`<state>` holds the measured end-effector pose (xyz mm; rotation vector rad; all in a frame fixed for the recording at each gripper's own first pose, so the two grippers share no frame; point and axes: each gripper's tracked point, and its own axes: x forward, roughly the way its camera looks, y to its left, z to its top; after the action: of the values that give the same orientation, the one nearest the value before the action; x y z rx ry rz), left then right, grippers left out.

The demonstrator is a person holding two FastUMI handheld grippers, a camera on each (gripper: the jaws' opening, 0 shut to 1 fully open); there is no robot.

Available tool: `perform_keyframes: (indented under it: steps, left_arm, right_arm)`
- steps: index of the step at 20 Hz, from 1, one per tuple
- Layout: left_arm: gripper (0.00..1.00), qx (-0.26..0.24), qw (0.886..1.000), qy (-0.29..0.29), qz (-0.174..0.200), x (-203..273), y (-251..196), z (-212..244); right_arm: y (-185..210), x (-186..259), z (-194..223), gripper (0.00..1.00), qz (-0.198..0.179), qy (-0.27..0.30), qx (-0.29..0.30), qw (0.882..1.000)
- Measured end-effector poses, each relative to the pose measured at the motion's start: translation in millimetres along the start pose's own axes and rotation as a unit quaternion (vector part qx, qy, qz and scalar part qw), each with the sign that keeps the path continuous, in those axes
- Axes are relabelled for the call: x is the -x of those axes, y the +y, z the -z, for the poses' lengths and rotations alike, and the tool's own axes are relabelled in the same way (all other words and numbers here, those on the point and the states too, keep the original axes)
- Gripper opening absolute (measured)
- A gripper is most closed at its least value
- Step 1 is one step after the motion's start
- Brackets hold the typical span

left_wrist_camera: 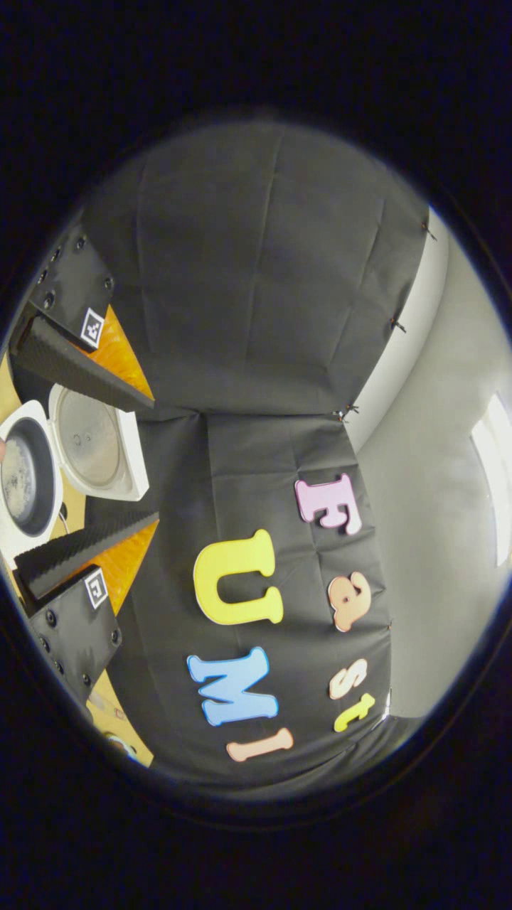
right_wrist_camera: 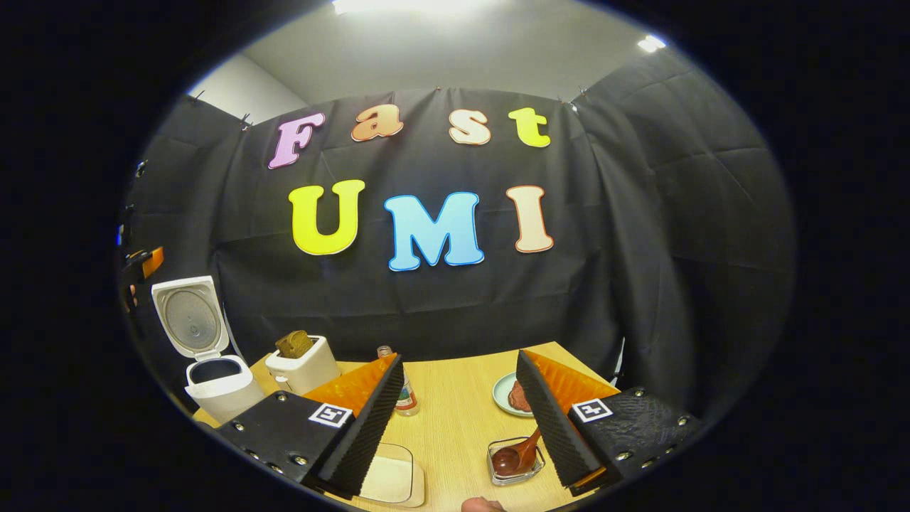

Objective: Close the left gripper, press the button to open the rice cooker; take a wooden spoon from the chopstick holder with the right hand, scoop a spoonful of rice and pour it into the rice cooker, then put the wooden spoon back into the chopstick holder.

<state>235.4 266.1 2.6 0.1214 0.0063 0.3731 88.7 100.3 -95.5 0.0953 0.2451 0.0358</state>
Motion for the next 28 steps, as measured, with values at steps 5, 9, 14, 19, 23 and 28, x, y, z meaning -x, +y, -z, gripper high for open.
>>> perform_keyframes:
  steps: [5,9,14,19,23,28]
  left_arm:
    - [0.96,0.012,1.000,-0.003,-0.022,-61.2,25.9,1.6]
    - [0.94,0.022,0.999,0.018,-0.038,-109.2,40.8,19.8]
    - [0.96,0.025,0.997,0.050,-0.050,-164.2,47.4,50.6]
    - [0.94,0.010,0.993,0.101,-0.058,-194.6,45.2,92.2]
    - [0.96,0.004,0.987,0.146,-0.073,-194.5,45.0,117.1]
    - [0.96,0.020,0.986,0.150,-0.075,-186.7,47.1,113.0]
  right_arm:
    - [12.8,11.3,8.6,0.97,0.017,0.005,-0.003,1.000]
    - [10.2,21.3,17.9,0.96,0.038,0.006,0.030,0.999]
    - [10.2,29.6,25.3,0.97,0.046,0.011,0.046,0.998]
    - [10.5,28.6,35.0,0.97,0.041,0.022,0.033,0.998]
    - [4.2,26.4,32.6,0.97,0.037,0.020,0.032,0.999]
    - [-10.4,24.9,26.8,0.97,0.030,0.017,0.027,0.999]
